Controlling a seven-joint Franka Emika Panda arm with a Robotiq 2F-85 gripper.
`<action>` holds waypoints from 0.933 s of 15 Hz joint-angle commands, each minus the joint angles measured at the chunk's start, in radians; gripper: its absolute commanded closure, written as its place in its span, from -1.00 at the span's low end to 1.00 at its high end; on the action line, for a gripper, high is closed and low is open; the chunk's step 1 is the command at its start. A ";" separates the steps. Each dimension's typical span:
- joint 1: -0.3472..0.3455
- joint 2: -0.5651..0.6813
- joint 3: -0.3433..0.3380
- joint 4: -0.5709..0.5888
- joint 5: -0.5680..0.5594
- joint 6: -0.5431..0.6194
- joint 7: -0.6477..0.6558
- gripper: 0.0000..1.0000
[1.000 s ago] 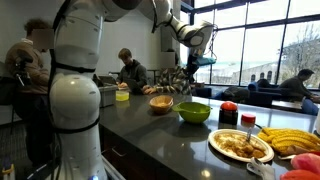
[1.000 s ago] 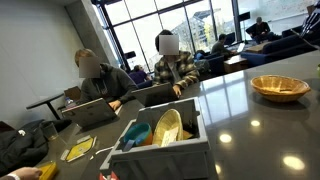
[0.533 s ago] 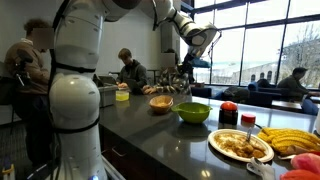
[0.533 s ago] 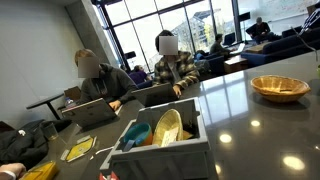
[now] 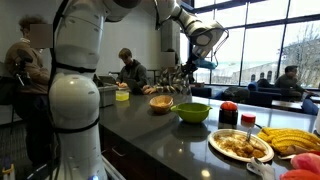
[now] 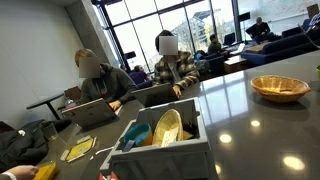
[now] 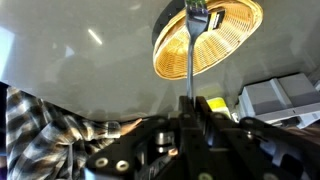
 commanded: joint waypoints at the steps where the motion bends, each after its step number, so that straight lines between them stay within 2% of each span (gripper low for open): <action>1: -0.004 0.007 -0.015 0.005 0.008 0.008 0.006 0.95; 14: -0.025 0.082 -0.023 -0.001 0.001 0.085 0.005 0.95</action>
